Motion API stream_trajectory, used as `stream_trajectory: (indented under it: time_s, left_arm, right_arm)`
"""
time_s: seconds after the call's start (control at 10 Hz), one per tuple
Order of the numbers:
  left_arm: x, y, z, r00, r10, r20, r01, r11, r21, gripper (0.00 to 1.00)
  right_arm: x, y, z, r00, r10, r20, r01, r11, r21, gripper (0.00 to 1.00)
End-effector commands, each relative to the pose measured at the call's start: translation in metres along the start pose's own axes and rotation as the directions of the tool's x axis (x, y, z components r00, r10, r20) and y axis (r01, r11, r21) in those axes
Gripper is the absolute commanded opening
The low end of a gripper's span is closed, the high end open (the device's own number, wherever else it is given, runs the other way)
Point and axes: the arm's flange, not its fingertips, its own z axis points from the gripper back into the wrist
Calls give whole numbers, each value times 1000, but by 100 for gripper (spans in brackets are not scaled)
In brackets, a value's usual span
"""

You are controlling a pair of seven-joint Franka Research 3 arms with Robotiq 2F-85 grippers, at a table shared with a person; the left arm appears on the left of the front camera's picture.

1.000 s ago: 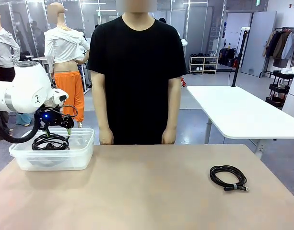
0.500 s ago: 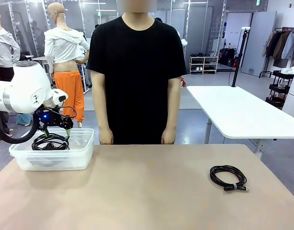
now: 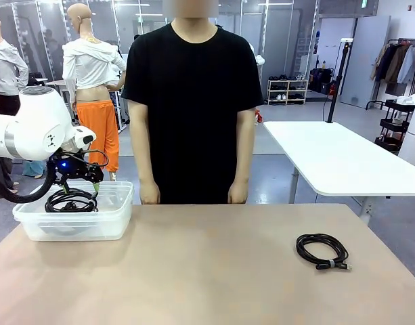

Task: Organize and store the cables.
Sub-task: Place the USB Extension Cable into the Organizing box.

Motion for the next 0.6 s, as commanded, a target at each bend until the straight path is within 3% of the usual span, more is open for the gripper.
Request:
stream_trajectory:
  time_s: [0.0, 0.3, 0.5]
  left_arm:
    - [4, 0, -1, 1000, 11, 3, -11, 1000, -6, 100]
    - [0, 0, 0, 1000, 0, 0, 0, 1000, 0, 100]
    - [-13, 17, 50, 981, -195, 23, 196, 979, -51, 100]
  right_arm:
    - [-1, -3, 0, 1000, 20, 16, -20, 1000, -3, 100]
    - [-1, -3, 0, 1000, 20, 16, -20, 1000, -3, 100]
    - [-1, -3, 0, 1000, 20, 16, -20, 1000, -3, 100]
